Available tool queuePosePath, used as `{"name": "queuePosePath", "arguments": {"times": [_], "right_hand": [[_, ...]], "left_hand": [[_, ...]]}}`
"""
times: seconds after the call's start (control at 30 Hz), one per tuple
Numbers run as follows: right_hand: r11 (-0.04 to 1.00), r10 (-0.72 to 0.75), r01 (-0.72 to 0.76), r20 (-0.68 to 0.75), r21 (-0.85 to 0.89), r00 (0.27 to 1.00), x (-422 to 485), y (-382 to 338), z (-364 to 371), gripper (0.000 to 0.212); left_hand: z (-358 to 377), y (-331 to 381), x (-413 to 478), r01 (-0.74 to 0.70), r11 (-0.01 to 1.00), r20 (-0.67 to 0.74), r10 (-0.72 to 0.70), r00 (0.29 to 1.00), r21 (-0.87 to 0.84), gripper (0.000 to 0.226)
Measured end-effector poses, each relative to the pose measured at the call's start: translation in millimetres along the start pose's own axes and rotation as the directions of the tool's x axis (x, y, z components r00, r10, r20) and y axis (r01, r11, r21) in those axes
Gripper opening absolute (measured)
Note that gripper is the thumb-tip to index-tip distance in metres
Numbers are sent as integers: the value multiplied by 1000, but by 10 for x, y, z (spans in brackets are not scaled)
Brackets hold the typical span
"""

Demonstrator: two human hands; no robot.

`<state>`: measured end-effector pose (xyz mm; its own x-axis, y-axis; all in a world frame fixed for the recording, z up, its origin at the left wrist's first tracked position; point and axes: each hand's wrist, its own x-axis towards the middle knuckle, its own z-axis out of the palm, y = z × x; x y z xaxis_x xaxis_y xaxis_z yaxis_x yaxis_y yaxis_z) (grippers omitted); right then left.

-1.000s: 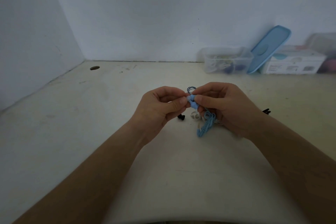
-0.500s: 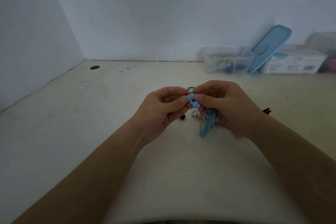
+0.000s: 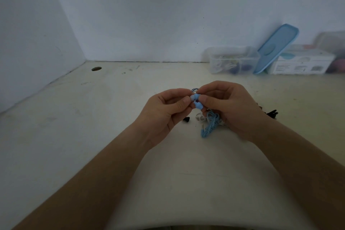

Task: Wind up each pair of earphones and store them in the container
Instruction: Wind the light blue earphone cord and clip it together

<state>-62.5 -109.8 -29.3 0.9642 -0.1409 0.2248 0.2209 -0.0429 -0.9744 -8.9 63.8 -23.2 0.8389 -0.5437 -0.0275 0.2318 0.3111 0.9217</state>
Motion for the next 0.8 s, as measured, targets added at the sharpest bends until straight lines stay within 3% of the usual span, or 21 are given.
{"name": "queuePosePath", "arguments": {"times": [0.33, 0.8], "right_hand": [[999, -10, 7, -75, -49, 997, 15, 3, -5, 16], [999, 31, -34, 80, 42, 996, -4, -37, -14, 17]], "left_hand": [[-24, -11, -6, -53, 989, 19, 51, 999, 136, 15], [-31, 2, -17, -38, 990, 35, 34, 999, 134, 21]]}}
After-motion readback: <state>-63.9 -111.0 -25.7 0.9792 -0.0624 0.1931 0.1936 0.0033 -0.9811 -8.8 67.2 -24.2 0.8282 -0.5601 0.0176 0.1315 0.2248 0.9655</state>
